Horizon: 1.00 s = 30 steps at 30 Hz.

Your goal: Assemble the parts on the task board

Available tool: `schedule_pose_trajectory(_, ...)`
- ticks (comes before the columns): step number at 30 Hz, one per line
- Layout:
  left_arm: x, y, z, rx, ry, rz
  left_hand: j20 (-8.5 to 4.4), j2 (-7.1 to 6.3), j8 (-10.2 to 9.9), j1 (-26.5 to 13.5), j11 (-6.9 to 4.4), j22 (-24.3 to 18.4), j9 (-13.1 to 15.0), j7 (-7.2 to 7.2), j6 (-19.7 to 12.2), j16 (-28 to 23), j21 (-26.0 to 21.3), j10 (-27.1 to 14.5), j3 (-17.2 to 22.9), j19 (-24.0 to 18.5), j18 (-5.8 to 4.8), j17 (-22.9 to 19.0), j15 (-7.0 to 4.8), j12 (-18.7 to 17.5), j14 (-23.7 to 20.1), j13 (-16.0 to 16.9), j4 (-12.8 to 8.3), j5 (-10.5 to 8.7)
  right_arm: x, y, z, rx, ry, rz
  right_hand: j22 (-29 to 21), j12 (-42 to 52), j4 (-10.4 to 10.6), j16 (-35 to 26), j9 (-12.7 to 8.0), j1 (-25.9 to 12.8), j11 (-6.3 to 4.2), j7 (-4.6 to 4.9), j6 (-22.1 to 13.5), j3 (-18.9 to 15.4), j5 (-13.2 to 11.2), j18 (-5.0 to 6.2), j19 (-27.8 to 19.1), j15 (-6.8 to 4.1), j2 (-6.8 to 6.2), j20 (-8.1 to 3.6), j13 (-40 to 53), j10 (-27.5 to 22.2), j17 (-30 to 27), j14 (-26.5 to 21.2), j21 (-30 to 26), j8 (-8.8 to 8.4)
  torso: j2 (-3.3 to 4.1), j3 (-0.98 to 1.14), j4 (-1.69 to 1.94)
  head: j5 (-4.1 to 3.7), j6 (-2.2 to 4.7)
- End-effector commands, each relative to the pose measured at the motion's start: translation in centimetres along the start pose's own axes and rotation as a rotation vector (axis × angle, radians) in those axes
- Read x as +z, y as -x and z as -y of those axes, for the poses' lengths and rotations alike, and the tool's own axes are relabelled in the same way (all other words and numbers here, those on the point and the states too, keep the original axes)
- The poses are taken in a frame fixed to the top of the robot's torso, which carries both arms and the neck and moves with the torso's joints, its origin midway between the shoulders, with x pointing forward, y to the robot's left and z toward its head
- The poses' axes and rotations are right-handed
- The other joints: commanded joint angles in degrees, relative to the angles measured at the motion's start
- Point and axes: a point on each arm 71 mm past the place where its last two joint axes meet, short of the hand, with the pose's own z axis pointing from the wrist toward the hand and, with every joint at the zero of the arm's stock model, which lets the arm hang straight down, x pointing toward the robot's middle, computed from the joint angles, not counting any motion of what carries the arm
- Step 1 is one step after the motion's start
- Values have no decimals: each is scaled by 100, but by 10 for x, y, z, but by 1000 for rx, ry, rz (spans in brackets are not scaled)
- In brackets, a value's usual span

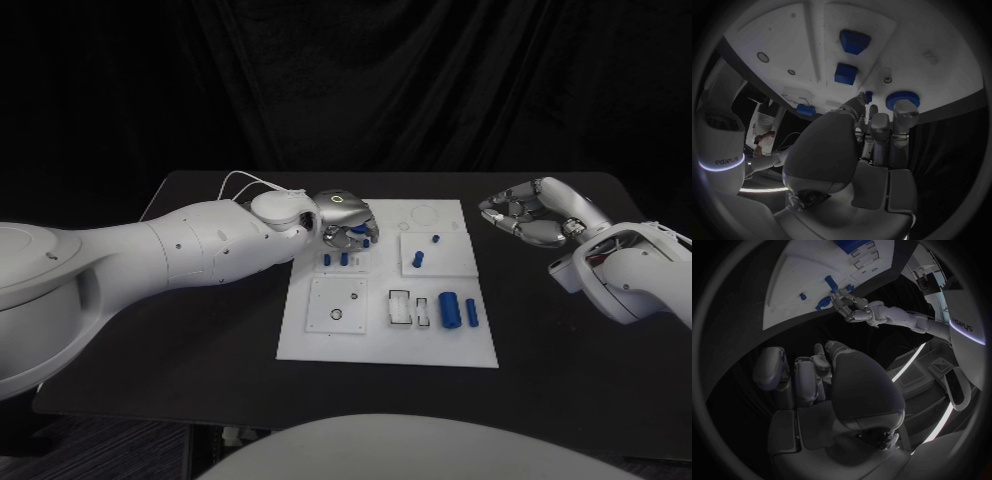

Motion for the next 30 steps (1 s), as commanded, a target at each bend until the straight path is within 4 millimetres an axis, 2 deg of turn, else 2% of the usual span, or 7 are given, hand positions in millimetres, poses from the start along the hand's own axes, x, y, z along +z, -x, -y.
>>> schedule_pose_trajectory(1, 2, -3, 2, -1, -6, -17, -6, -14, 27, -19, 2, 60, -6, -9, 64, 42, 2, 62, 46, 41, -99, -4, -10, 29, 48, 18, -2, 34, -1, -1, 1, -1, -6, -5, 802, 7, 6, -8, -4, 34, -7, 0, 48, 40, 29, 80, 25, 23, -7, 4, -6, 19, 29, 15, -8, -13, 5, 0, -8, 11, 1)
schedule_pose_trajectory(7, 4, -7, 4, -4, -10, -18, -13, -2, 62, -32, -21, 105, -1, -6, 198, 77, 53, 215, 116, 88, -112, 25, -19, 72, 83, 67, 28, 44, -1, -1, 1, -1, -7, -6, 801, 7, 6, -14, -3, 33, -8, 0, 51, 50, 39, 82, 24, 21, -15, 3, -10, 16, 22, 13, -17, -15, 4, 4, 15, -12, 1)
schedule_pose_trajectory(16, 5, -16, 4, -4, 3, 3, -40, 33, 83, 29, -87, 157, -1, 93, 342, 101, 80, 398, 267, 143, -118, 19, -67, 97, 125, 129, 7, 84, -1, -1, 1, -1, -10, -7, 801, 7, 6, -14, -3, 33, -8, 0, 51, 50, 39, 82, 24, 21, -15, 3, -10, 16, 22, 13, -17, -15, -6, -1, -5, -41, 1)
schedule_pose_trajectory(19, 4, -16, 3, 0, 12, 18, -53, 39, 105, 45, -108, 173, 6, 137, 426, 93, 73, 498, 316, 154, -118, -6, -84, 120, 127, 161, -7, 96, -1, -1, 1, -1, -11, -7, 801, 7, 6, -14, -3, 33, -8, 0, 51, 50, 39, 82, 24, 21, -15, 3, -10, 16, 22, 13, -17, -15, -10, -2, -1, -48, 1)
schedule_pose_trajectory(27, 0, -15, -2, 12, 34, 62, -78, 48, 116, 122, -116, 247, 10, 177, 522, 123, 181, 688, 413, 235, -141, 27, -101, 165, 190, 219, -81, 145, 0, -2, 1, 0, -10, -11, 801, 6, 4, -16, -3, 36, -8, -1, 52, 58, 42, 82, 25, 21, -15, 2, -13, 15, 19, 12, -18, -16, -7, -1, -18, -31, 1)
schedule_pose_trajectory(30, -3, -15, -3, 15, 37, 75, -85, 33, 138, 115, -113, 267, 19, 201, 590, 121, 200, 745, 423, 254, -146, 21, -104, 173, 205, 237, -91, 141, 0, -3, 1, 1, -11, -13, 801, 6, 4, -16, -3, 36, -8, -1, 52, 58, 42, 82, 25, 21, -15, 2, -13, 15, 19, 12, -18, -16, -9, -1, -2, -54, 1)
